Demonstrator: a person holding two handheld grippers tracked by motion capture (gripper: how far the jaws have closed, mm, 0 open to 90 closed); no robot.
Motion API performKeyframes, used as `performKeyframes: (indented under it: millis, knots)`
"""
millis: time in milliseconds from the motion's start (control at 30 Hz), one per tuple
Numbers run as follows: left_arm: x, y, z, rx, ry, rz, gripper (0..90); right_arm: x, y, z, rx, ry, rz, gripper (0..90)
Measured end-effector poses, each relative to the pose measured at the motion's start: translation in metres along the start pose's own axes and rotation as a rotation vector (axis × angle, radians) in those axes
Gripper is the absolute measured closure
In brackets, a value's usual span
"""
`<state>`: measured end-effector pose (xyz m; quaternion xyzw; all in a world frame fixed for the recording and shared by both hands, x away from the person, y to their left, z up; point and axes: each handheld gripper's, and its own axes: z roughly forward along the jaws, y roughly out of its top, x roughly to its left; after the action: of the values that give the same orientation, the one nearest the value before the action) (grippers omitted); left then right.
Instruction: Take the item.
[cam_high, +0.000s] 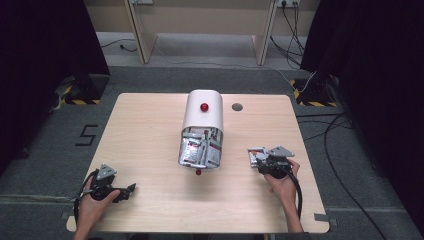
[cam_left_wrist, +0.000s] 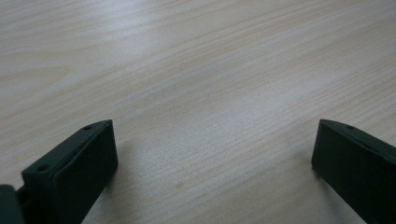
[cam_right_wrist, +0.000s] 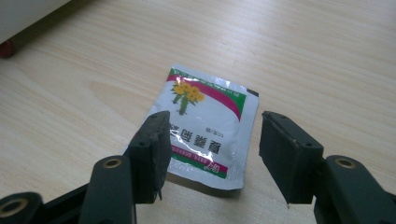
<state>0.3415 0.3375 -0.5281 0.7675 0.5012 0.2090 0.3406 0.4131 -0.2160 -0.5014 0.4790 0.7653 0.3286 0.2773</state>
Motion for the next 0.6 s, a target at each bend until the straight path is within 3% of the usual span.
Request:
performKeyframes:
  millis: [367,600]
  knots:
    - [0.0,0.0,0.0,0.0,0.0,0.0,0.0,0.001,0.002,-0.006,-0.032,0.023,0.019,42.6]
    - [0.0,0.0,0.0,0.0,0.0,0.0,0.0,0.003,0.003,-0.012,-0.041,0.03,0.04,35.9]
